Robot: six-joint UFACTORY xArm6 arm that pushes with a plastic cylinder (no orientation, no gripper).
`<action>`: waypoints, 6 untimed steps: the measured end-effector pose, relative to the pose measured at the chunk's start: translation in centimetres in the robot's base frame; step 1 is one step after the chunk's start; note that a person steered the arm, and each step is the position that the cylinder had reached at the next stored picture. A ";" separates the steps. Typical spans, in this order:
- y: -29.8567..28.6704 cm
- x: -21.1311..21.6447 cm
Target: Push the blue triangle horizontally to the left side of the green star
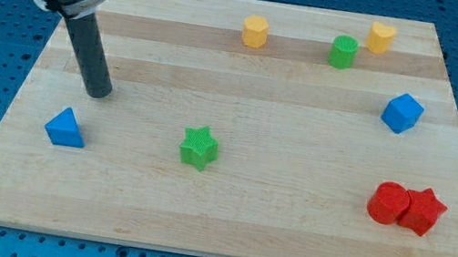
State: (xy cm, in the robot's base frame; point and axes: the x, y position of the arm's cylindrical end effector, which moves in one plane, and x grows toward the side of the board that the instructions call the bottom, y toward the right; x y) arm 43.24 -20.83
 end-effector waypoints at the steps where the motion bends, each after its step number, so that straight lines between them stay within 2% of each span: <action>1: -3.8 0.1; 2: -3.9 0.1; 4: -2.0 5.9; 5: -2.9 5.2; 6: -4.1 8.0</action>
